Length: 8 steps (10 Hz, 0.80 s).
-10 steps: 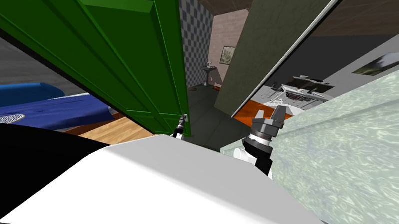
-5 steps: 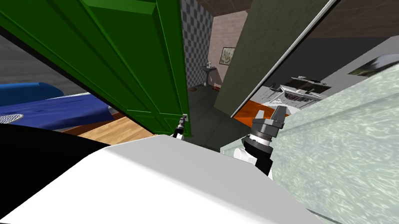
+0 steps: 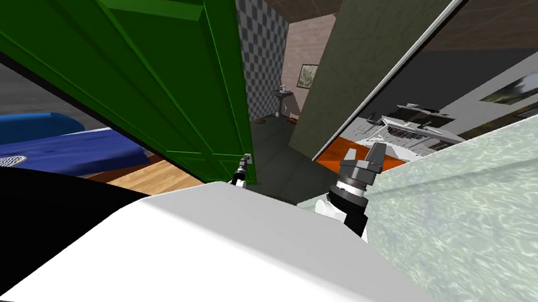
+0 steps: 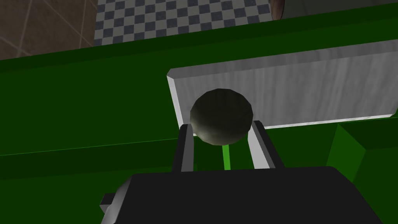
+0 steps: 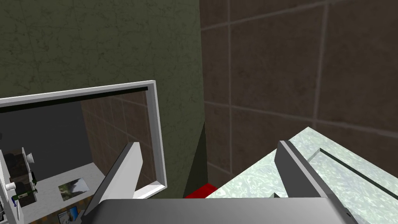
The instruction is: Push the door open
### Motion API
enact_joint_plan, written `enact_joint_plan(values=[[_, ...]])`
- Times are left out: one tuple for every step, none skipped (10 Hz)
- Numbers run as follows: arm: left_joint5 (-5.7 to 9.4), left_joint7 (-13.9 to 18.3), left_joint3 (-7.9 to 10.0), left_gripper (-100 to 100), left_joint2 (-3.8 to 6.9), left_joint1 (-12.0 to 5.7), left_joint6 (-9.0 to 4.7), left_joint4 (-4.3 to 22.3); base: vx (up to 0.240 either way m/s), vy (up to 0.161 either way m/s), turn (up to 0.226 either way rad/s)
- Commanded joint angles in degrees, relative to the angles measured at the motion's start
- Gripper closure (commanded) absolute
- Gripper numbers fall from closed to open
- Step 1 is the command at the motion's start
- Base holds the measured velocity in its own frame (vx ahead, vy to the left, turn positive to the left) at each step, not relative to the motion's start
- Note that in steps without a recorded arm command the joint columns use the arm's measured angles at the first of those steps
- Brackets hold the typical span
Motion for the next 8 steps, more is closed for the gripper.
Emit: enact_joint_plan(values=[[0.08,-0.2,0.22,100,0.17,0.56,0.68,-1.8,0.052,0.003,-0.006],[0.82,-0.7,1.35,100,0.39,0.41,0.77,-1.9,0.146,0.004,0.058],[1.21,-1.0,1.96,100,0.34,0.33,0.82,-1.9,0.193,-0.034,0.058],[1.61,-1.3,2.56,100,0.17,0.26,0.87,-2.0,0.208,-0.041,0.074],[1.99,-1.5,3.15,100,-0.11,0.18,0.91,-2.0,0.215,-0.041,0.081],[1.31,-1.0,1.19,-100,0.36,0.8,1.5,-2.2,0.09,0.003,0.254],[1.01,-0.8,0.09,-100,0.63,0.83,1.55,-2.3,-0.02,0.052,0.287],[0.64,-0.4,-1.25,-100,0.87,0.88,1.62,-2.4,-0.056,0.064,0.252]])
